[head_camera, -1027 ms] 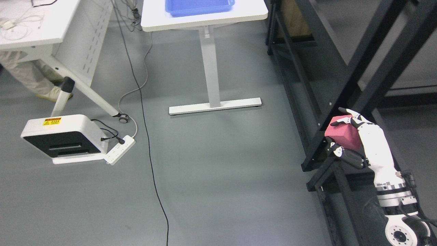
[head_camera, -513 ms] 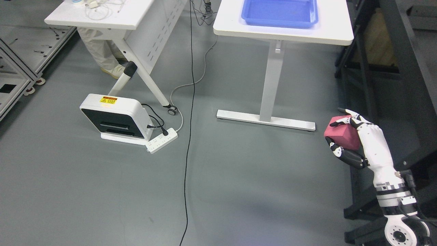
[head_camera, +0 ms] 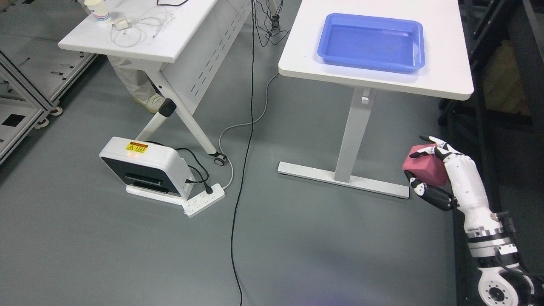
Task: Pick pink block from left shelf to tray
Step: 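Turn and drive to the white table, carrying the block over the blue tray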
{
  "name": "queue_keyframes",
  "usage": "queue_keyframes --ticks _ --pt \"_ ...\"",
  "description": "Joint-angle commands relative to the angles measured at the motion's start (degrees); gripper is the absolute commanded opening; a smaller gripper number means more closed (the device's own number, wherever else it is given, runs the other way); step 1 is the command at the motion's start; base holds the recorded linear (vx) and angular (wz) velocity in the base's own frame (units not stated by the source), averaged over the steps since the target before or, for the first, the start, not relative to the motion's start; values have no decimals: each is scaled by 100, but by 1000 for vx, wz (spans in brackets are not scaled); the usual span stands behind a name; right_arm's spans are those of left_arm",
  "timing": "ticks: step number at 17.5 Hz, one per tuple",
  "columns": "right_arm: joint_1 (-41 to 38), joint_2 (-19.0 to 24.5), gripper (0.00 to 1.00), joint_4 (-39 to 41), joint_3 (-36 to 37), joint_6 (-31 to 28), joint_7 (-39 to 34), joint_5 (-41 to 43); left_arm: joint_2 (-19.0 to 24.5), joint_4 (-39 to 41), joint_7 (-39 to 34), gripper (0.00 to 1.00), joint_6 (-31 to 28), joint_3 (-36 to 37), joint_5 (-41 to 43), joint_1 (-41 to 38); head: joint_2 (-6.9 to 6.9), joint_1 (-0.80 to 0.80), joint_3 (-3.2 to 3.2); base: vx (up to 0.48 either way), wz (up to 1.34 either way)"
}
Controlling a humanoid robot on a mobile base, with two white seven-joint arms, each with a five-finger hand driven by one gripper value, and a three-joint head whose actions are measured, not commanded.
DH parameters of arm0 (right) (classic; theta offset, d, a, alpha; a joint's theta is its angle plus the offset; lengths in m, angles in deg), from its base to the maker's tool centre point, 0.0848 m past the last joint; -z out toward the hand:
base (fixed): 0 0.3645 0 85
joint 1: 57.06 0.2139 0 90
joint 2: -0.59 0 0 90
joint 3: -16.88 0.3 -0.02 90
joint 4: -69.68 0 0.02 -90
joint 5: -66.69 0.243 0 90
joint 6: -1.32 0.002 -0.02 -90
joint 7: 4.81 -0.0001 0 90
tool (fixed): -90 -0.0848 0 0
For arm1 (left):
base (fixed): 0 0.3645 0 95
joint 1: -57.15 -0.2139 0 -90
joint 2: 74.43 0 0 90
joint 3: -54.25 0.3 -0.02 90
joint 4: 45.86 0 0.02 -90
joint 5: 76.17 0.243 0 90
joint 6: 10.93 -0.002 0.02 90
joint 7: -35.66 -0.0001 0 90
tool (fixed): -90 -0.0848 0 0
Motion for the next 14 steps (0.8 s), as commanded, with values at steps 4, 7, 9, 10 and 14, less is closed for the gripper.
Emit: queue_keyframes --ticks 4,7,9,10,14 --pt "8 48 4 -9 -60 -1 -15 -4 100 100 3 100 3 0 9 122 1 0 0 408 22" --pt "17 57 4 -9 -96 -1 -23 -4 100 100 3 100 3 0 9 122 1 0 0 481 112" --pt "17 74 4 -9 -96 -1 -23 -4 100 100 3 100 3 0 9 122 1 0 0 401 105" --pt "17 74 4 -9 -96 -1 -23 -4 100 100 3 100 3 0 9 122 1 0 0 446 109" --pt "17 74 4 -9 -96 -1 -23 -4 100 100 3 100 3 0 9 122 1 0 0 415 85"
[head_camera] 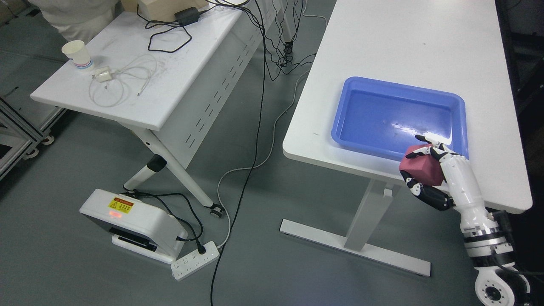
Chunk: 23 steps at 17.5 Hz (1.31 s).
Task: Pick pink block from left shelf to tray
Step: 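Lower the pink block into the blue tray and open the right hand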
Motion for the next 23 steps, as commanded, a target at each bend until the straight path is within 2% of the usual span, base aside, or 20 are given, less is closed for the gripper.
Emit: queue_keyframes --ticks 1,7,9,15,18,20,23 --pt "3 29 5 -3 -36 -2 -11 -9 100 100 3 100 3 0 9 122 0 0 0 362 59" --pt "30 29 5 -47 -44 -151 -38 -79 100 100 3 100 3 0 9 122 0 0 0 322 23" --pt "38 29 7 -91 -158 -318 -73 -114 100 100 3 100 3 0 9 122 0 0 0 257 -24" --pt "47 -6 17 -521 -378 -327 -565 -123 100 100 3 100 3 0 9 122 0 0 0 149 -39" --pt "65 11 32 -645 -361 -484 -609 -114 100 100 3 100 3 0 9 122 0 0 0 50 -1" --pt "82 38 53 -645 -334 -800 -600 -97 100 100 3 100 3 0 9 122 0 0 0 28 0" --pt "135 47 70 -636 -317 -1039 -591 0 100 100 3 100 3 0 9 122 0 0 0 5 0"
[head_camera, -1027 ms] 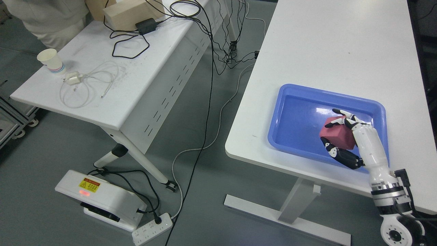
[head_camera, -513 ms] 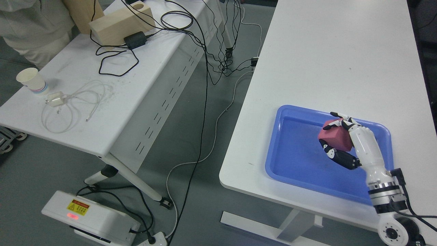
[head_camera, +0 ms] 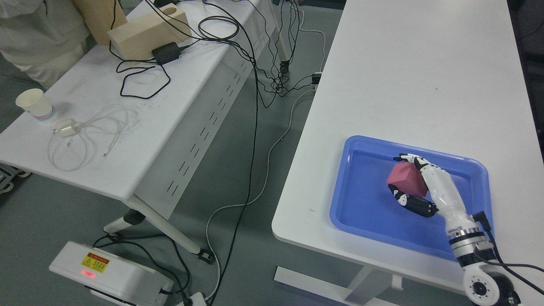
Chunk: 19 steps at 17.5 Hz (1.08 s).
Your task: Pick pink block from left shelf to tray
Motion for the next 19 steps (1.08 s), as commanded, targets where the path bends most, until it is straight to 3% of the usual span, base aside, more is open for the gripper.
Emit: queue_keyframes --ticks 1,4,6,8,11,19 --pt "53 36 74 -229 -48 -244 15 172 100 100 3 100 3 0 9 124 0 0 0 0 0" --pt "62 80 85 -212 5 -394 7 935 100 100 3 100 3 0 9 124 0 0 0 -12 0" --pt "62 80 99 -159 49 -394 15 1165 100 100 3 100 3 0 9 124 0 0 0 -13 0" --pt "88 220 100 -133 434 -385 94 1594 100 100 3 100 3 0 9 124 0 0 0 -15 0" --pt "149 265 100 -115 760 -403 95 2999 100 100 3 100 3 0 9 124 0 0 0 -27 -1" --pt "316 376 100 -115 1069 -1281 183 3722 100 100 3 100 3 0 9 124 1 0 0 -96 -1"
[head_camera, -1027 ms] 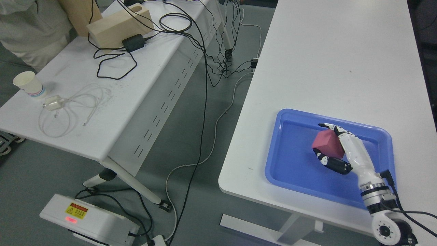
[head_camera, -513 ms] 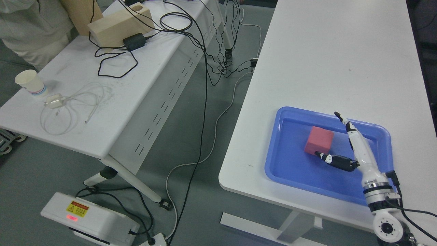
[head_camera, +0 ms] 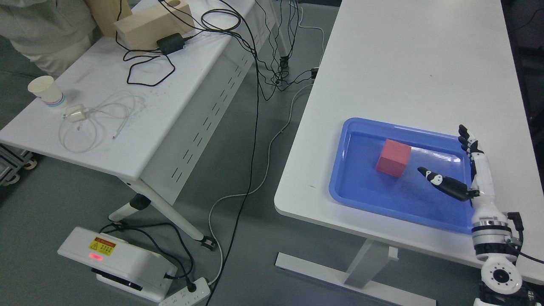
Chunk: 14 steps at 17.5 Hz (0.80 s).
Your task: Pick pink block from left shelf to tray
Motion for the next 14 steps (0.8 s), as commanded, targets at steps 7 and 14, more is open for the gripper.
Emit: queue_keyframes --ticks 7,14 --pt "60 68 100 -10 92 -503 397 1477 100 100 3 100 3 0 9 123 0 0 0 -141 65" --pt "43 68 100 -2 -75 -486 329 1477 100 100 3 100 3 0 9 123 0 0 0 -100 -311"
